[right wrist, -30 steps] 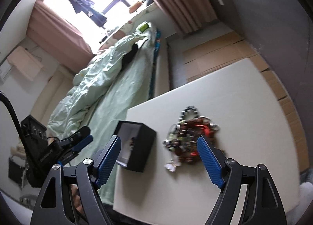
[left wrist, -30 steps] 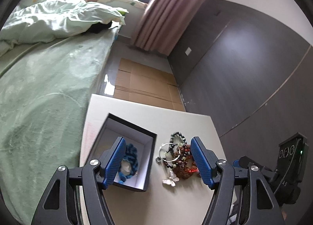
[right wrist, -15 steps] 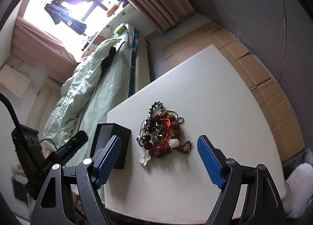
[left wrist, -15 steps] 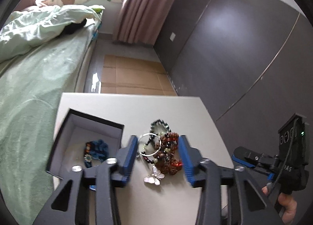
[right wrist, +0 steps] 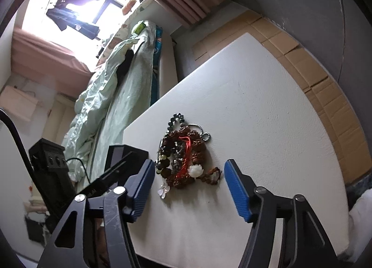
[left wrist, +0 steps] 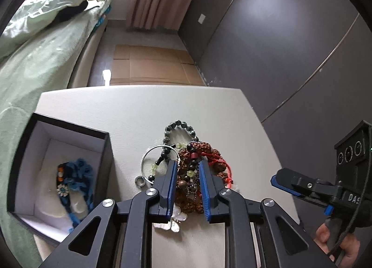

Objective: Organize jewelry
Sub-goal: 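Grasp the red string bracelet with the right tool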

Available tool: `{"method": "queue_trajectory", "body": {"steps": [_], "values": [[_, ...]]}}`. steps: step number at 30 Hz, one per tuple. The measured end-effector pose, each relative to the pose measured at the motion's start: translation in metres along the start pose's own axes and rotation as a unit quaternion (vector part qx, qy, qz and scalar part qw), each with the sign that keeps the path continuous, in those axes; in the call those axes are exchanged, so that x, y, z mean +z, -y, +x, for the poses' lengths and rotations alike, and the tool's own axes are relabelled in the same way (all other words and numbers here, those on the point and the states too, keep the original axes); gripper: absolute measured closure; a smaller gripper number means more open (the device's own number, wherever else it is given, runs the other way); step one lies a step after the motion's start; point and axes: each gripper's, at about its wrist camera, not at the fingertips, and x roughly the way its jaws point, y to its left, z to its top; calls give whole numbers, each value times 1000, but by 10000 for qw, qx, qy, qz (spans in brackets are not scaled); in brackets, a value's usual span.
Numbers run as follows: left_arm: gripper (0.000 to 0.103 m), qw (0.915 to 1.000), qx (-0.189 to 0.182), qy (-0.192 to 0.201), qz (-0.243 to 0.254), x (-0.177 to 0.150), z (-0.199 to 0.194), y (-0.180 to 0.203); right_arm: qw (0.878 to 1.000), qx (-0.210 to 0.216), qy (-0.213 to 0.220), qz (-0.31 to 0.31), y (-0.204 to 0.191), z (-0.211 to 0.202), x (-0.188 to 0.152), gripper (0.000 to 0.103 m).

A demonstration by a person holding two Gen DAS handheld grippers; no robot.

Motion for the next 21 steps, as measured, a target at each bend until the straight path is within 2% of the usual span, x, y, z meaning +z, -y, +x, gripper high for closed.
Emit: {"method": "queue_trajectory", "body": {"steps": [4,7,13,15,19,21], "values": [[83,10000,30,-86,15,0,12,1,9999,76,-49,132,8,7,3,42],[83,9999,84,-145,26,0,20,1,9996,147,-131,200,11,13,4,49],[97,9996,203,-216,-10,-3,30,-1,9994,226,-247,95,6,28,6,51],[101,9996,126,-220,-93,-3,30,-5,9993,217,-301,43,2,35,8,51],[101,9996,14,-140,-236,-1,22,-9,9991,101,-414,-87,-5,49,8,52],[101,9996,-37,-73,-255,1,16,-11,9988,37,-475,-132,-7,55,9,58]]}}
